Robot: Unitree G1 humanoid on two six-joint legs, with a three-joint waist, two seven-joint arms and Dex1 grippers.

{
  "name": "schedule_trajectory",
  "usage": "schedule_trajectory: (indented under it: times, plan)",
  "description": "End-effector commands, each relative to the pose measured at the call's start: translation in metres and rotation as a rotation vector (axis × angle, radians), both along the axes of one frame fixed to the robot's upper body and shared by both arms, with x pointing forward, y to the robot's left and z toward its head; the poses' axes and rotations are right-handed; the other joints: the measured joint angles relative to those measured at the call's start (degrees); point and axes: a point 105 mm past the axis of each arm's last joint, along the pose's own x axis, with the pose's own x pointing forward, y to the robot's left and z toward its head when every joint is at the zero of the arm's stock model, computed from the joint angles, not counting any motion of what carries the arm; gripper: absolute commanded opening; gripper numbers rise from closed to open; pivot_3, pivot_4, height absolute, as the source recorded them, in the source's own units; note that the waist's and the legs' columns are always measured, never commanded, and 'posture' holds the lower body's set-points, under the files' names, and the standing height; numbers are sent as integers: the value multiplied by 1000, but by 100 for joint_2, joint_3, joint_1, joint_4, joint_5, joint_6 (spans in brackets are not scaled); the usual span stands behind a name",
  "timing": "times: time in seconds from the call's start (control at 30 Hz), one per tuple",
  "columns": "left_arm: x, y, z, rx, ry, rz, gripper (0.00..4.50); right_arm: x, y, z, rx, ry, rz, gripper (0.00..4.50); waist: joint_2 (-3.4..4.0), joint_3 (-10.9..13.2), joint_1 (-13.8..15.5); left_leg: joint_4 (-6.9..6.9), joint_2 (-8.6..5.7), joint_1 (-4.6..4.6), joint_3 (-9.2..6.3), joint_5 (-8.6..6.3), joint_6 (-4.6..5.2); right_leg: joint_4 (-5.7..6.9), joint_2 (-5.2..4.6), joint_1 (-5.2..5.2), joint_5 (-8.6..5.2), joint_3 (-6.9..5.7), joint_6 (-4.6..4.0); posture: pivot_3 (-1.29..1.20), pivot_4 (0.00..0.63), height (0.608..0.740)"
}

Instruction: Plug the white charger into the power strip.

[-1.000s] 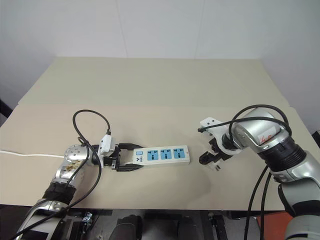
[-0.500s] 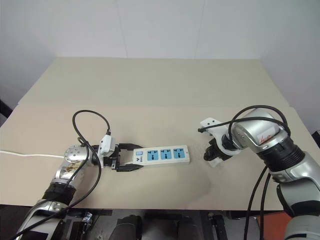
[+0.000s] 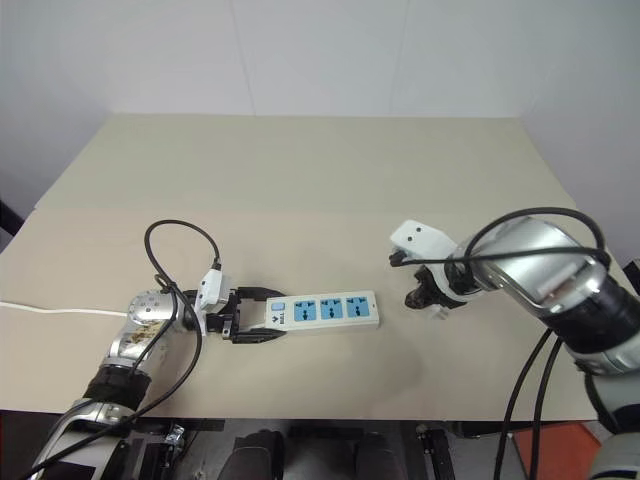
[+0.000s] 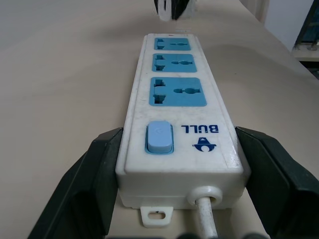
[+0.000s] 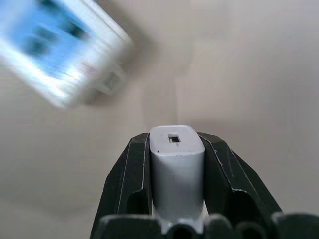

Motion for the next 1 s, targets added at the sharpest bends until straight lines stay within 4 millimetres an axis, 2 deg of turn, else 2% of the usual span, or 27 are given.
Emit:
schedule_trajectory:
  times: [0.03,0.2,0.4,0.6,0.77,1.0]
  plan:
    - [-7,0,-4,53,21,-60,3238,-9,32,35,292,-212,296,1123,-13,-8,6,-1,0,1,-1,-1,2,-4,1,4,0,-2,0,0,150,740]
    - [-9,-1,-1,60,24,-80,3238,-11,54,43,697,-380,439,1123,-20,-12,3,2,-3,-1,-1,-2,3,-1,-1,4,1,1,0,0,150,740]
    - [-9,0,4,61,25,-87,3238,-1,80,40,1040,-417,482,1123,-19,-11,-11,2,0,13,-1,-1,2,11,4,9,1,3,-1,0,150,740]
    - [-11,2,4,73,32,-88,3238,1,99,17,1099,-382,514,1123,-19,-11,0,2,2,13,-1,0,0,14,4,9,1,0,-1,0,150,740]
    - [-12,3,4,77,37,-89,3238,-7,109,-8,1057,-292,586,1123,-18,-11,-13,2,4,18,-1,1,0,19,6,9,1,0,-1,0,150,740]
    - [-12,3,4,74,40,-91,3238,-8,117,-21,1048,-262,602,1123,-19,-11,-13,2,4,20,-1,1,-2,21,7,9,1,1,-1,0,150,740]
